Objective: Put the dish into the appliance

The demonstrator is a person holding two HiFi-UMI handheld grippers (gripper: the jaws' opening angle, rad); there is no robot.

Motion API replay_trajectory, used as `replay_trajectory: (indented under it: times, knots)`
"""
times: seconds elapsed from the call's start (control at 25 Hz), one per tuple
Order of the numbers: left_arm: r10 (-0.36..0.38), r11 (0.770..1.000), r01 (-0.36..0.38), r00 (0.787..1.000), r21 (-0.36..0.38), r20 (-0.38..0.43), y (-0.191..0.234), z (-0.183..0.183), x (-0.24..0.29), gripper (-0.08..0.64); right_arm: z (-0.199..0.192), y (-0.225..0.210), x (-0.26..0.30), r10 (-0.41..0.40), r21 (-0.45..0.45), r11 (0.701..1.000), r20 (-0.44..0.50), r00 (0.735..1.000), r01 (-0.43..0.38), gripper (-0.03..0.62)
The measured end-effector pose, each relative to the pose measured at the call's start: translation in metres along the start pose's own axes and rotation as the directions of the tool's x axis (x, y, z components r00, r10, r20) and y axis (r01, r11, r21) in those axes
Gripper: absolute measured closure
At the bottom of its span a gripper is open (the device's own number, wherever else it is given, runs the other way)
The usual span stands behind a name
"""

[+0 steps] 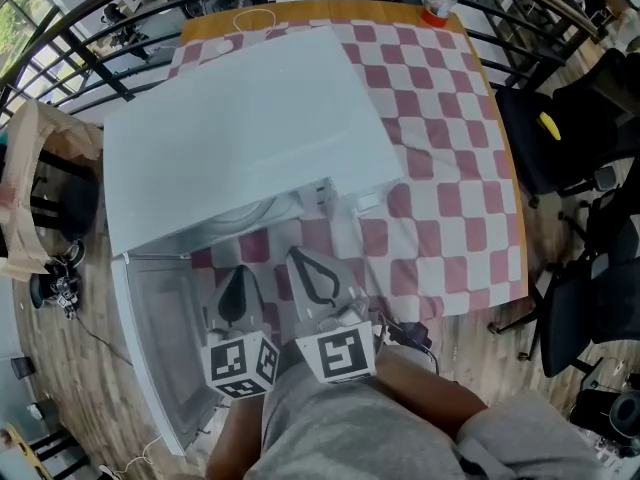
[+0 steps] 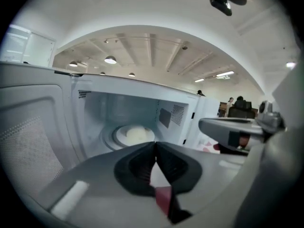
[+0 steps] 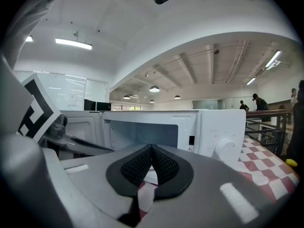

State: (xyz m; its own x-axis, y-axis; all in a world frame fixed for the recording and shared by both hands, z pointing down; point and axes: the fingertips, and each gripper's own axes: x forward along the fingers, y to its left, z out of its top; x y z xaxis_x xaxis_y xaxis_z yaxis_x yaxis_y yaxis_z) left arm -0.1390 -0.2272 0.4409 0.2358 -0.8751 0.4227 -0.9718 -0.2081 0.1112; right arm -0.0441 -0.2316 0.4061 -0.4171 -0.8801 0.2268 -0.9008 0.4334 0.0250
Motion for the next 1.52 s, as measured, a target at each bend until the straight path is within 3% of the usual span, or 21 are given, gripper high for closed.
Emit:
replay_trajectory:
  times: [0.44,1.12,1.52]
  knots:
    - [-0.099,0.994,0.095,0.992,0.049,0.082,-0.016,0.0,-0.085,0.549,0.004,0.051,-0.065,-0.031,-0.073,0.997,0.0,1.0,0.031,0.594]
    - [-0.079,0.997,0.075,0.986,0.037,0.144,-0.021,-0.042,-0.233,0.549,-0.003,0.158,-0.186,0.015,-0.093,0.996,0.047,0.999,-0.01,0.594]
    - [-0.105,0.995,0.103,0.983,0.018,0.15,-0.038,-0.059,-0.279,0.549,-0.002,0.174,-0.237,0.0,-0.117,0.993,0.065,0.998,0.008,0.594]
